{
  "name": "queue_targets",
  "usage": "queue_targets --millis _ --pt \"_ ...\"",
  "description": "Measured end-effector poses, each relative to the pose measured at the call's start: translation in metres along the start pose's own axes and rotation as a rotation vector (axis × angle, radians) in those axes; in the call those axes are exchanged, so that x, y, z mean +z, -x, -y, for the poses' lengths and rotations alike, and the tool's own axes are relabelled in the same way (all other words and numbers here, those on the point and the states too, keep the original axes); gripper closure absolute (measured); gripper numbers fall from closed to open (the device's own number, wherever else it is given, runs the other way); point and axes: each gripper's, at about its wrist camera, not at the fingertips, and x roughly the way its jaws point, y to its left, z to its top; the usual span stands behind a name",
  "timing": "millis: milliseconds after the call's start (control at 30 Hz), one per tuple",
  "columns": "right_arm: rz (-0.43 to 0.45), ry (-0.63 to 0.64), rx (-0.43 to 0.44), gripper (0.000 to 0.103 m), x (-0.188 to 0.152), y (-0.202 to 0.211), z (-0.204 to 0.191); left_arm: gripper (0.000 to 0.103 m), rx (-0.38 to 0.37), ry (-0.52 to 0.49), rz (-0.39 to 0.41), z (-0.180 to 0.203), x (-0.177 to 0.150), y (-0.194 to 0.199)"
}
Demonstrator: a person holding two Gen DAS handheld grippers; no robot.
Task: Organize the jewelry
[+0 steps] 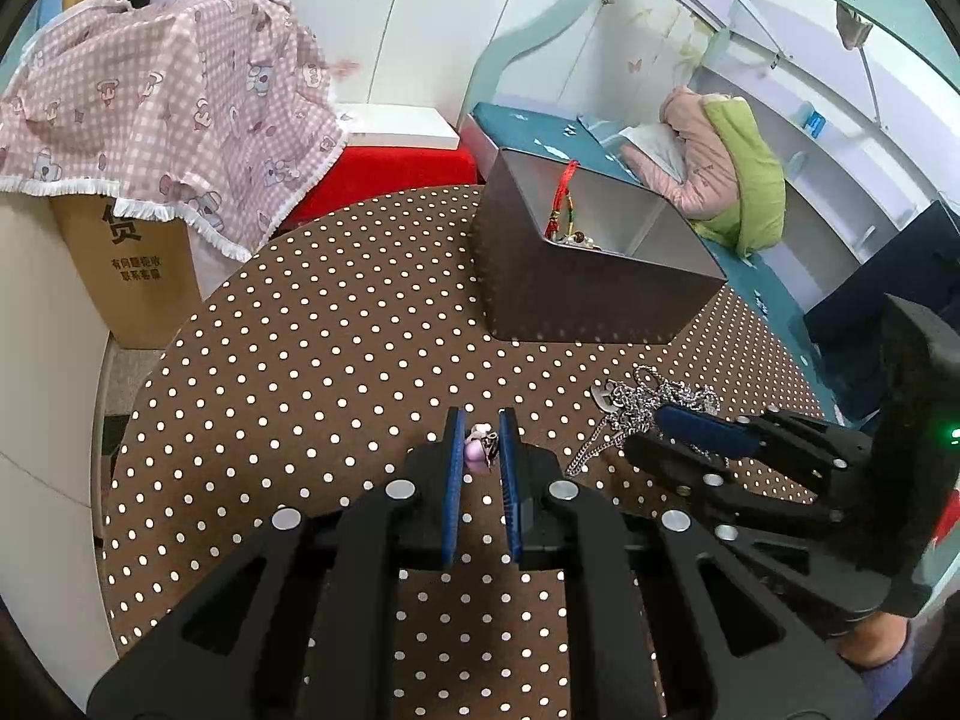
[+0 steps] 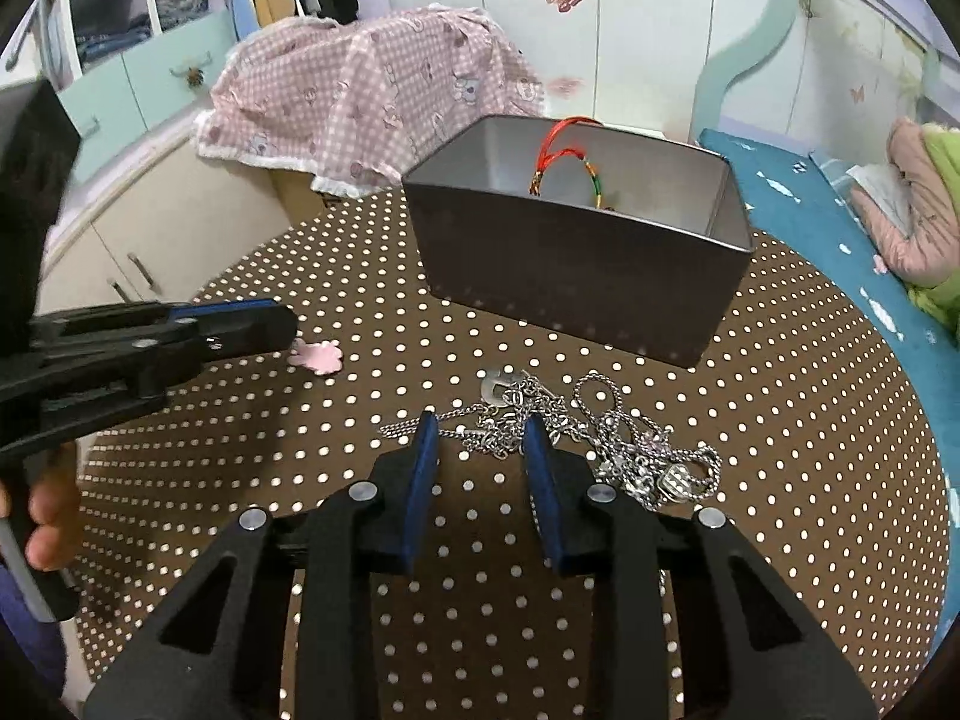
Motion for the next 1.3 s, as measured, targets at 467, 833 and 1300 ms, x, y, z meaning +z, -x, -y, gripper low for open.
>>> queue_targets --millis 467,833,1300 --pt "0.02 0.053 -0.116 0.102 -0.001 -0.008 -0.003 0.091 -0.036 -0.017 -0.005 0.004 0.004 -0.005" --pt "0.168 -0.072 0.029 0.102 0.02 0.067 0.019 0.091 -0.1 -0.06 0.051 0.036 0.033 0.022" --pt "0.331 -0.018 0.028 0.102 0.069 0.15 0.021 0.091 -0.16 -0.118 0.103 0.07 0.081 0.06"
